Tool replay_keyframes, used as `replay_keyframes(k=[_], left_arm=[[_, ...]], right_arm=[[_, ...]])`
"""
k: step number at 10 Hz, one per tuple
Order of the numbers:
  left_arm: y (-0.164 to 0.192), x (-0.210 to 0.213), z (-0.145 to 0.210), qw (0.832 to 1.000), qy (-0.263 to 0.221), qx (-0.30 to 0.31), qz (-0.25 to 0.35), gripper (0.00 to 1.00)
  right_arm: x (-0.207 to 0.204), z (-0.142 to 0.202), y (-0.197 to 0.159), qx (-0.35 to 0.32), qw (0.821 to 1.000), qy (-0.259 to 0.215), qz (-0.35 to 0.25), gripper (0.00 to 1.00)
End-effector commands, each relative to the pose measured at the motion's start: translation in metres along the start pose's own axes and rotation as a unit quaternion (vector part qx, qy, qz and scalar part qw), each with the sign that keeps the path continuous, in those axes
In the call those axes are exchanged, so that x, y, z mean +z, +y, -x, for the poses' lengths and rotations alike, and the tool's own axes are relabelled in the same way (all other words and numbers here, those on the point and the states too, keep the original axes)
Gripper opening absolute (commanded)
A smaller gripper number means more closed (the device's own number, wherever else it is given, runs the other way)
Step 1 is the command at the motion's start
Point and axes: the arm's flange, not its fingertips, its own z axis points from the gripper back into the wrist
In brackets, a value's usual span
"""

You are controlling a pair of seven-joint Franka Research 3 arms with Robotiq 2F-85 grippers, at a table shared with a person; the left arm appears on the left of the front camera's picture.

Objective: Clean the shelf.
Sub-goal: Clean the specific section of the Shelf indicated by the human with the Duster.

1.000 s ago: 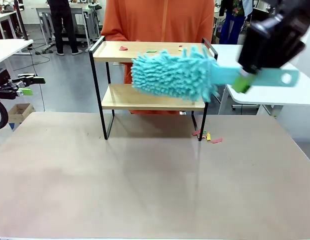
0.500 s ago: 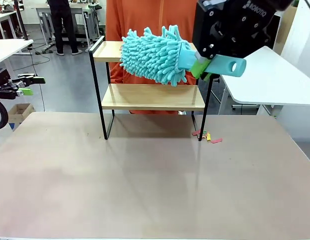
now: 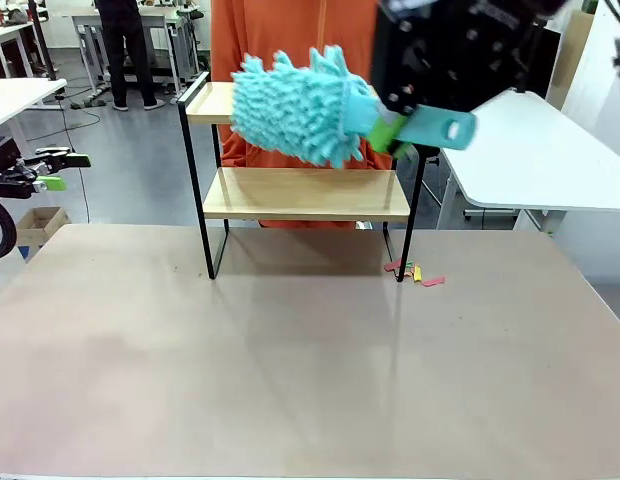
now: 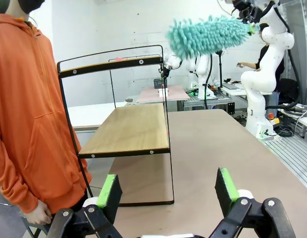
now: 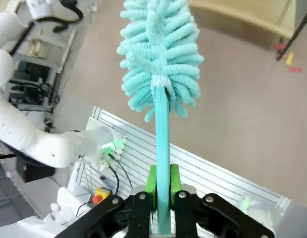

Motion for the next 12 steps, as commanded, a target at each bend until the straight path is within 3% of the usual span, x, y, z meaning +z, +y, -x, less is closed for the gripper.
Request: replay_keyframes(k=[1,3,7,12], left_arm=[[-0.001,0.000,-0.003,1.000,0.001,-0.005,0.001,1.00],[-0.001,0.000,-0.003,1.000,0.001,-0.005,0.001,1.00],[-0.001,0.000,-0.003,1.000,0.001,-0.005,0.001,1.00],[-0.001,0.000,-0.003,1.000,0.001,-0.005,0.001,1.00]], right_arm=[[0.001,-0.033,0.041,-0.008,0.998,-0.050,0.032,0.13],[-0.010,-0.061,0.068,-0.045,0.994,-0.092,0.042,0.13],[-0.043,-0.126,0.107,-0.096,0.989,-0.110,0.031,0.13],[-0.104,-0.194,0.135,-0.146,0.978,-0.127,0.078,0.13]])
